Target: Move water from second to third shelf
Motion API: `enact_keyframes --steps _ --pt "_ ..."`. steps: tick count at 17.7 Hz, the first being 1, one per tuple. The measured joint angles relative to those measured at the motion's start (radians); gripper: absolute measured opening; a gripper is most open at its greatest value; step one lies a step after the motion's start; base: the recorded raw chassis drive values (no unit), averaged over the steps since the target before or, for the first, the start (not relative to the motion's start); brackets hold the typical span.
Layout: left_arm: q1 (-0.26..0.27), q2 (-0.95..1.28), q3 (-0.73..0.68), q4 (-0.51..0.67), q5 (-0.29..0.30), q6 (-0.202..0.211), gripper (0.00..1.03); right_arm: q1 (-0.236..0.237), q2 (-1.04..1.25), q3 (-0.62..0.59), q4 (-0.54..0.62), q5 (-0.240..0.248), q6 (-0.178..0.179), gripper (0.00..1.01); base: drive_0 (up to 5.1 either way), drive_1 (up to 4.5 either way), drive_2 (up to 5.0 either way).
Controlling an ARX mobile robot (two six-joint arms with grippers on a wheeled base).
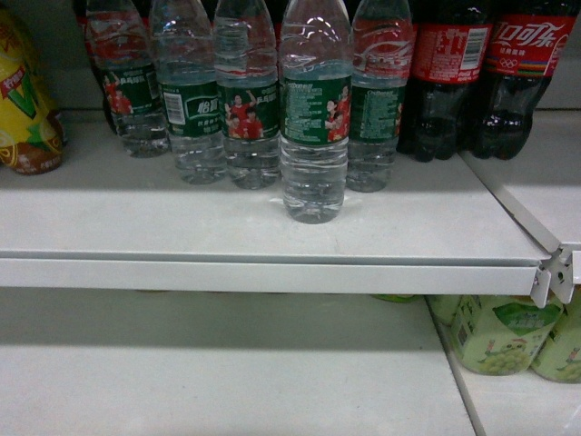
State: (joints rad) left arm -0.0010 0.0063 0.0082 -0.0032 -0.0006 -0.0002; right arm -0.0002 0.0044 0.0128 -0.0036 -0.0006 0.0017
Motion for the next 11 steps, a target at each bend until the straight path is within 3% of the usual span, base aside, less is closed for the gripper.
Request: enact_keyframes --steps 2,3,5,6,8,9,11 --pt "0.0 0.0 0.0 0.0 0.0 0.0 0.98 0.0 0.0 0.0 0.0 0.0 0.0 0.98 0.0 0.0 0.0" --pt "0.0 0.0 0.0 0.0 0.0 0.0 0.98 0.0 0.008 0.01 -0.055 -0.004 0.043 0.98 0.0 0.0 0.0" --pt "0.0 0.0 0.0 0.0 0.0 0.0 0.98 0.0 0.047 0.014 -0.073 -0.016 0.196 0.98 0.0 0.0 0.0" --pt "0.0 0.0 0.0 0.0 0.0 0.0 0.98 -0.001 0.05 0.03 -0.067 -0.027 0.221 0.98 0.0 0.0 0.0" --pt "0.0 0.0 0.0 0.0 0.0 0.0 0.98 -0.05 0.089 0.08 -0.049 -0.084 0.235 0.98 0.0 0.0 0.0" --pt "0.0 0.0 0.0 0.0 0.0 0.0 0.98 -0.077 0.13 0.101 0.006 -0.116 0.235 0.98 0.0 0.0 0.0" --pt "0.0 0.0 0.0 0.0 0.0 0.0 0.98 -0.081 0.345 0.192 0.201 -0.15 0.228 0.98 0.0 0.0 0.0"
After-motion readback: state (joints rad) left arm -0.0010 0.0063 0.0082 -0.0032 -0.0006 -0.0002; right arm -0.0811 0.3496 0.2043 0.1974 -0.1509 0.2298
